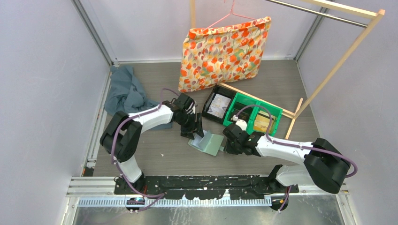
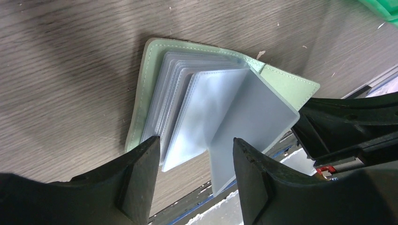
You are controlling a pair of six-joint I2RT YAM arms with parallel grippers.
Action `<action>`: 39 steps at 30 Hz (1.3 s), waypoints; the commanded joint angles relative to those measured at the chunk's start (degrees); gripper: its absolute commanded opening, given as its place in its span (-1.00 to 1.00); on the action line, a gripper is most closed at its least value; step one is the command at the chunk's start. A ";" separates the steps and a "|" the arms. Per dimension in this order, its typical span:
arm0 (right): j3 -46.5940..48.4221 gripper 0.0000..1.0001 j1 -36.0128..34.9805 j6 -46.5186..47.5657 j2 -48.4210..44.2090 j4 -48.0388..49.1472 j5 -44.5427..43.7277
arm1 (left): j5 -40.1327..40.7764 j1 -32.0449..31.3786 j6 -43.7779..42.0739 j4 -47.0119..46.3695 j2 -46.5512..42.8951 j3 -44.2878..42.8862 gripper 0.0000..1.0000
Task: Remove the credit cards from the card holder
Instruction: Remove the credit card from the card holder.
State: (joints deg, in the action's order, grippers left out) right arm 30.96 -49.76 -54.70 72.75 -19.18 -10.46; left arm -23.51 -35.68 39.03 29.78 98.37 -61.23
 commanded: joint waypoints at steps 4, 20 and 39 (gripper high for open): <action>-1.78 -0.98 -0.21 1.28 1.10 -2.27 -1.62 | -8.94 -0.34 2.64 -5.91 -0.19 0.71 0.17; -2.34 -0.99 -0.25 0.73 -0.50 -2.82 -2.82 | -19.21 -3.60 5.93 -11.09 0.38 0.96 0.09; 0.75 -0.05 -0.25 3.82 -28.63 -15.48 -9.83 | -6.61 -7.84 3.56 -0.92 -1.63 -10.66 0.13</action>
State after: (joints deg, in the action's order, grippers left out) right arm 29.39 -49.76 -51.31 45.47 -35.64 -17.98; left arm -37.39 -46.48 45.10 22.79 104.27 -68.29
